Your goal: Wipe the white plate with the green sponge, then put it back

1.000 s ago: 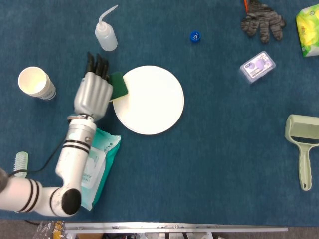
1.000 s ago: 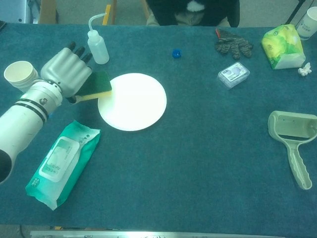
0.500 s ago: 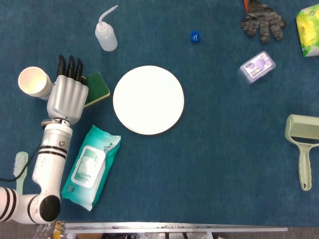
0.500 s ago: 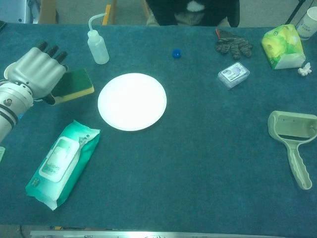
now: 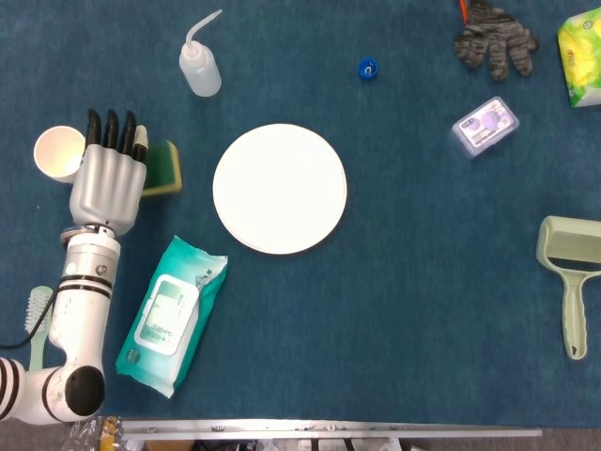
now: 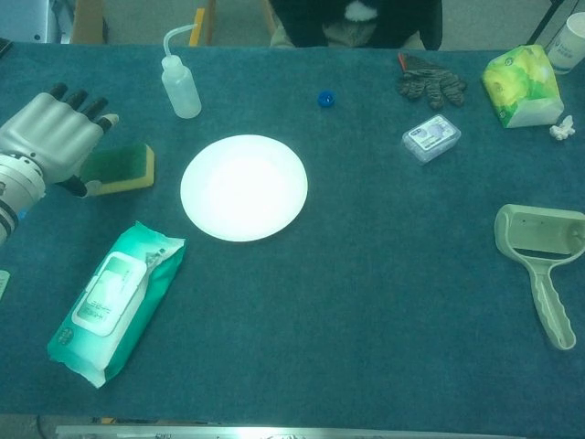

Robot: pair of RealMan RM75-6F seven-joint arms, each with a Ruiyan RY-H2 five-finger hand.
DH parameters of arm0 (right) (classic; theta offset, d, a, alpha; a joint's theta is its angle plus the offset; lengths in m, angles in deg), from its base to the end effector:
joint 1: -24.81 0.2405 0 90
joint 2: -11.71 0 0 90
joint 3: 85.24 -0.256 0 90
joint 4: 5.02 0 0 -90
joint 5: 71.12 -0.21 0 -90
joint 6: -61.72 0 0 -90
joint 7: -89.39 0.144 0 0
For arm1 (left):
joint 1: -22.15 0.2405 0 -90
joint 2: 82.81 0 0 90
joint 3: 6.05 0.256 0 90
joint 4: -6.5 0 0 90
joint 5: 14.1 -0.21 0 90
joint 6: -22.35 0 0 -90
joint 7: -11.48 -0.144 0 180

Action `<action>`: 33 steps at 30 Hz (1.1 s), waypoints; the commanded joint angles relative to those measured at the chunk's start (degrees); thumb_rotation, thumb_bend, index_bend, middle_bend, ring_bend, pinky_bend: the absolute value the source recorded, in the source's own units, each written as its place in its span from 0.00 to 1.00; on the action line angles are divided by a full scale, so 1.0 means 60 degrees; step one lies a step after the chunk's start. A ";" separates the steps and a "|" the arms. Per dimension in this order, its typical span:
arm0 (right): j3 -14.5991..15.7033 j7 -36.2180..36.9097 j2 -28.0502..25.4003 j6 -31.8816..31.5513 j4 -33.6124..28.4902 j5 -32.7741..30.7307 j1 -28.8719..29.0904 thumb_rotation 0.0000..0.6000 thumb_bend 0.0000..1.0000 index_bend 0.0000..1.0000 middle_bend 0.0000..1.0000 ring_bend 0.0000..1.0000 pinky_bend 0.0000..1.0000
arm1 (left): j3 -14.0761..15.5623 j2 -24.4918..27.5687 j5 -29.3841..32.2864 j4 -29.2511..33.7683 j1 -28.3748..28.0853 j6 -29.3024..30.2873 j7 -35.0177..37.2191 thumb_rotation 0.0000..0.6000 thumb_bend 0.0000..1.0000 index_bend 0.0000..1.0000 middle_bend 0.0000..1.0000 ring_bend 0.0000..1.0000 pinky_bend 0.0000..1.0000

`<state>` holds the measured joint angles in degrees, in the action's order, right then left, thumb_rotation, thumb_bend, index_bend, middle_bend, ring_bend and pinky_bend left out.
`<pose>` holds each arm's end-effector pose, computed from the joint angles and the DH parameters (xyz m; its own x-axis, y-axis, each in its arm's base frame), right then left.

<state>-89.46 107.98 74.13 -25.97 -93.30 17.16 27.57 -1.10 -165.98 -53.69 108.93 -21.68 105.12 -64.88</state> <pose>-0.3231 -0.1751 0.1828 0.1821 0.0507 0.9820 -0.9826 -0.0275 0.1837 -0.1989 0.2871 0.0263 0.9570 0.1843 0.2239 0.2614 -0.2140 -0.9412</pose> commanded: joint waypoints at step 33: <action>-0.0150 -0.1077 -0.0049 0.0225 -0.0312 -0.0682 -0.0041 1.00 0.39 0.39 0.39 0.24 0.45 | 0.0115 0.2905 -0.5557 -0.0047 0.4603 0.1831 0.9337 0.88 0.25 0.21 0.12 0.00 0.08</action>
<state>-90.38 101.57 73.82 -24.65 -95.13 13.10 27.34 -0.48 -149.11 -86.85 108.91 4.76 115.25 -9.22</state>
